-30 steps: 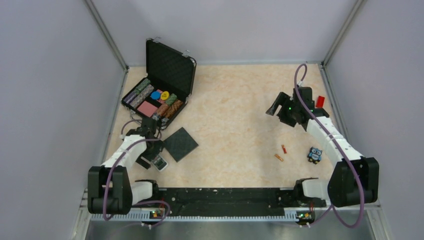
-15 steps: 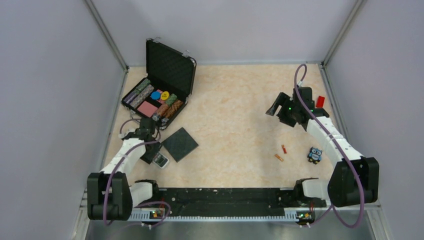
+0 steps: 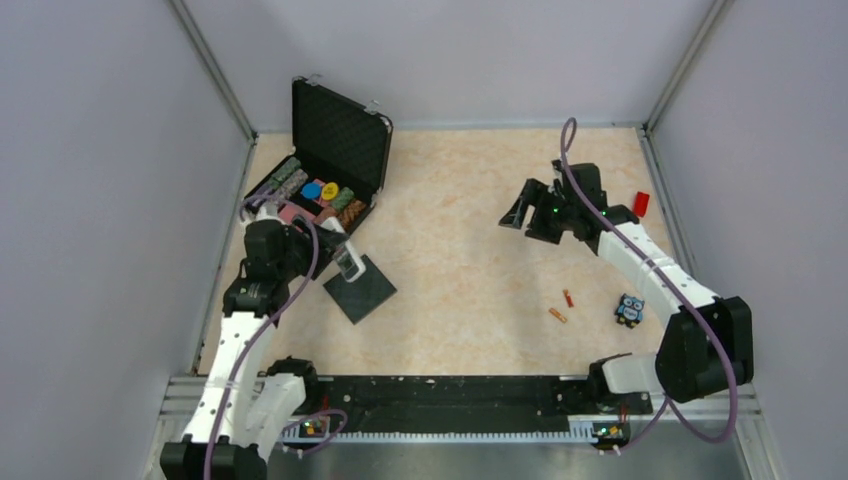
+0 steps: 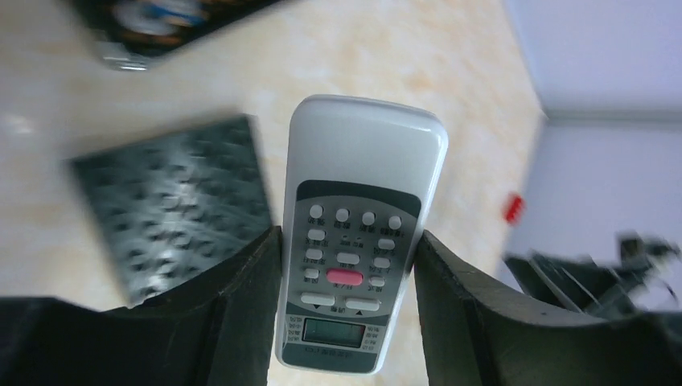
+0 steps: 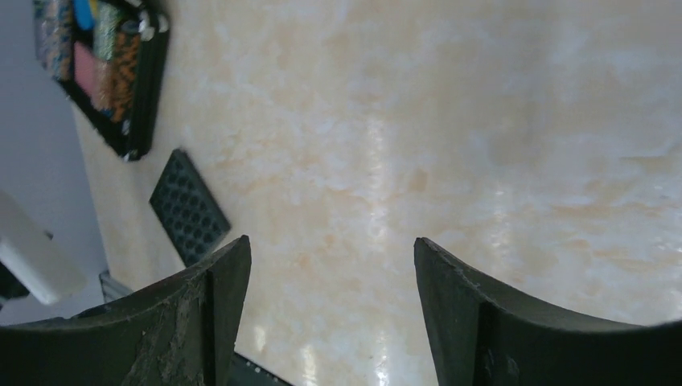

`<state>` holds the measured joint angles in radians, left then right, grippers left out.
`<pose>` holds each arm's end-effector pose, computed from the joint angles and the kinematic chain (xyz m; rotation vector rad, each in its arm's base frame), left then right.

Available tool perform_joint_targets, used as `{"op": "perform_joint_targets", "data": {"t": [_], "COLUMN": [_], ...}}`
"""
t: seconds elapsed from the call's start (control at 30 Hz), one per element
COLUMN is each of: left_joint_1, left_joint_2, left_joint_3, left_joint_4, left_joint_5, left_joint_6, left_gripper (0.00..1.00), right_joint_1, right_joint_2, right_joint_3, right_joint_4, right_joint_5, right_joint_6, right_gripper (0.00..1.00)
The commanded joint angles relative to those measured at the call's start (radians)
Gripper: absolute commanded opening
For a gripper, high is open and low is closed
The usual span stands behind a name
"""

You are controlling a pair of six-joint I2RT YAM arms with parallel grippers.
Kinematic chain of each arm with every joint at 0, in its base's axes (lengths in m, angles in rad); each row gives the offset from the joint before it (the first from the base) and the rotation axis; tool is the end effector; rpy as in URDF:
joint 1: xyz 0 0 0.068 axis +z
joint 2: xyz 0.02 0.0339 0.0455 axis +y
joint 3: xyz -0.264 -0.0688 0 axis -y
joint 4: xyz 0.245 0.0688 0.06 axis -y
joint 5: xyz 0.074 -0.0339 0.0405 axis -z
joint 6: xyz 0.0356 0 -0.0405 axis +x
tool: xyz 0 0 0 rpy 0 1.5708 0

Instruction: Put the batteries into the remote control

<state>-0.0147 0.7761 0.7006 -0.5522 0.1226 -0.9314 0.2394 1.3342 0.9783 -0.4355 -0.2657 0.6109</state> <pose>0.1688 -0.0068 0.2756 -0.9415 2.0689 -0.6519 0.2745 0.0766 0.2639 0.3194 2.4257 0.7112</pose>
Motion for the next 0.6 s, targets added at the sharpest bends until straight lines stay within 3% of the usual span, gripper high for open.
{"op": "perform_joint_targets", "data": {"t": [0.0, 0.2, 0.27, 0.4, 0.57], "left_joint_1": [-0.055, -0.204, -0.235, -0.270, -0.304], "left_joint_2": [0.079, 0.245, 0.299, 0.371, 0.424], "left_joint_3": [-0.006, 0.160, 0.212, 0.285, 0.337], "left_joint_4": [0.444, 0.575, 0.599, 0.744, 0.923], "left_joint_5": [0.470, 0.634, 0.673, 0.721, 0.748], "left_joint_6": [-0.046, -0.011, -0.016, -0.093, -0.203], "left_gripper": [0.03, 0.01, 0.00, 0.00, 0.00], "right_joint_1": [0.099, 0.200, 0.219, 0.270, 0.314], "right_joint_2": [-0.007, -0.070, -0.099, -0.160, -0.162], "right_joint_3": [0.090, 0.072, 0.046, 0.006, 0.024], "right_joint_4": [0.123, 0.354, 0.497, 0.649, 0.714], "right_joint_5": [-0.172, -0.431, -0.509, -0.536, -0.549], "right_joint_6": [-0.027, 0.032, 0.095, 0.151, 0.182], "right_gripper": [0.73, 0.78, 0.84, 0.99, 0.99]}}
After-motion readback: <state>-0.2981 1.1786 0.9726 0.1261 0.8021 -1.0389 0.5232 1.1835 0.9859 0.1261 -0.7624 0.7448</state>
